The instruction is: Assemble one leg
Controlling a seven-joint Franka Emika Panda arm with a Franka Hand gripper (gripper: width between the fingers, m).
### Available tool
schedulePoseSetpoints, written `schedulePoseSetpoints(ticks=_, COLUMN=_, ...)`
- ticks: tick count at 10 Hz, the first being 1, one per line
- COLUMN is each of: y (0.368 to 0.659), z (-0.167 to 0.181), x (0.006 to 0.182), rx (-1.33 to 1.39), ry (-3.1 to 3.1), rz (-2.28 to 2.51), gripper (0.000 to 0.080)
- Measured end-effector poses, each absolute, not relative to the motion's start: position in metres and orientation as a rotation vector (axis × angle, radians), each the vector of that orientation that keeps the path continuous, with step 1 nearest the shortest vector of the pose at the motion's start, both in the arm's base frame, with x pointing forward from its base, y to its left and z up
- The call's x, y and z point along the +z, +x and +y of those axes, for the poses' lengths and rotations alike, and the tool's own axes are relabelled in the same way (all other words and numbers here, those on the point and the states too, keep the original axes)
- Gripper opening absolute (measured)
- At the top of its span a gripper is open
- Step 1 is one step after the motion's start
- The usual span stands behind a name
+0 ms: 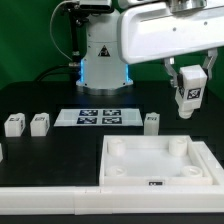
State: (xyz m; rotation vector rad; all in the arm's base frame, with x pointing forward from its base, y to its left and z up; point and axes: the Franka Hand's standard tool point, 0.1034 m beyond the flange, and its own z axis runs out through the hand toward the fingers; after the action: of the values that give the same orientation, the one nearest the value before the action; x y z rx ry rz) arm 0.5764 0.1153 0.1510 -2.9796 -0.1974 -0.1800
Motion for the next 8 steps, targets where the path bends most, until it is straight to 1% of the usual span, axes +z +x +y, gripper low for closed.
schedulePoseSetpoints(ticks=1, y=0.577, z=0.115, x=0.15, rx=-0.186, ry=-2.979, rz=-0.198, gripper=0.0294)
schedulePoseSetpoints(ticks=2, y=0.592, z=0.112, x=0.15, rx=-0.358, ry=-2.975, rz=-0.213, gripper=0.0294)
schedulePoseSetpoints(ticks=3, y=0.6, z=0.109, x=0.148, rx=-0.519, ry=-2.964, rz=-0.207, gripper=0.0294)
schedulePoseSetpoints(ticks=4, y=0.603, z=0.109, x=0.146, rx=-0.564, ry=-2.959, rz=-0.203, gripper=0.0294)
schedulePoseSetpoints(ticks=6, y=0.615, z=0.112, x=0.143, rx=-0.55, ry=-2.954, rz=-0.202, gripper=0.0294)
schedulePoseSetpoints(ticks=8, y=0.625, z=0.111, x=0.132, rx=-0.607, ry=-2.946, rz=-0.194, gripper=0.0294)
